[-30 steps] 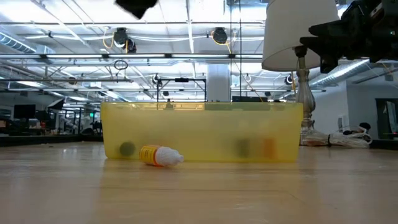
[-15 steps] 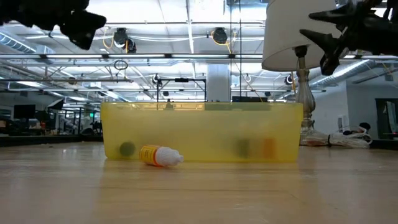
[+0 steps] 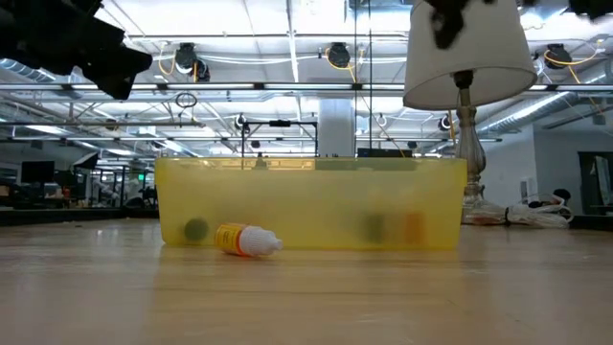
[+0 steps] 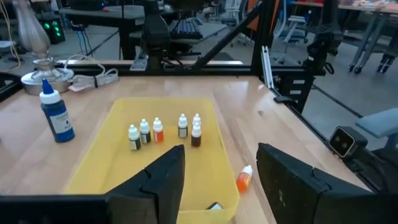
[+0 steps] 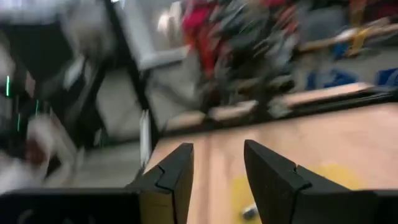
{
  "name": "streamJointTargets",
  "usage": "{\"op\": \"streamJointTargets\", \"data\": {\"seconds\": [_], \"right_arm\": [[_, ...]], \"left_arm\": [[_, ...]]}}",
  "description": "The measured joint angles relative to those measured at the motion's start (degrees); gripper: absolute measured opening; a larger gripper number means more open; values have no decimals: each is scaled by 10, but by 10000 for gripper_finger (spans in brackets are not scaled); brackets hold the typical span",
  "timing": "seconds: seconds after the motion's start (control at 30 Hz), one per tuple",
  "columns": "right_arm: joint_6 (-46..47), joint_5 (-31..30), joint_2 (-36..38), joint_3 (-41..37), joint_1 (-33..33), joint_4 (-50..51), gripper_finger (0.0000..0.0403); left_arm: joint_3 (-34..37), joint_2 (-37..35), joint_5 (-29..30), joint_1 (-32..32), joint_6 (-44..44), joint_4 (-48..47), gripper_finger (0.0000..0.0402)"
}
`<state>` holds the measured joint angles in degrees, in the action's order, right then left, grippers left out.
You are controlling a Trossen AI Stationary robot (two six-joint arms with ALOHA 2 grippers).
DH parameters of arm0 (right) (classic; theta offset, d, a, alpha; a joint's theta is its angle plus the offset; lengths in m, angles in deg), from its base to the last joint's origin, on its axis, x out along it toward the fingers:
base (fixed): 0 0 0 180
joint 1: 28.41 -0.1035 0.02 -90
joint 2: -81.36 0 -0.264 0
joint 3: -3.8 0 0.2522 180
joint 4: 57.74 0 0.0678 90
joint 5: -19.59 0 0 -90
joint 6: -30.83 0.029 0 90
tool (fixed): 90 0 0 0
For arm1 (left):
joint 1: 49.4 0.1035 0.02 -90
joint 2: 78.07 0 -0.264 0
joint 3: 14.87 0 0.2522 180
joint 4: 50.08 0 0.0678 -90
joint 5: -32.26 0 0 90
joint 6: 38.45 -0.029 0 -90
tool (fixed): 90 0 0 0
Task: Pick & Place food coloring
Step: Put the small yellow food coloring bottle into the yellow container
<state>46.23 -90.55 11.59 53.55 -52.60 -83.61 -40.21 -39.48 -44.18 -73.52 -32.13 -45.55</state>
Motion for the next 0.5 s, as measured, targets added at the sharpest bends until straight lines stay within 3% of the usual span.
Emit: {"op": "streamJointTargets", "data": {"seconds": [0.27, 0.4, 0.5], "right_arm": [[-6, -17, -297, 377, -48, 287, 130], [33, -26, -398, 493, -53, 361, 130], [88, -23, -449, 535, -53, 404, 130]], "left_arm": [[0, 0, 0, 0, -15, 0, 193], [0, 0, 0, 0, -15, -1, 184], [0, 0, 0, 0, -15, -2, 179]]}}
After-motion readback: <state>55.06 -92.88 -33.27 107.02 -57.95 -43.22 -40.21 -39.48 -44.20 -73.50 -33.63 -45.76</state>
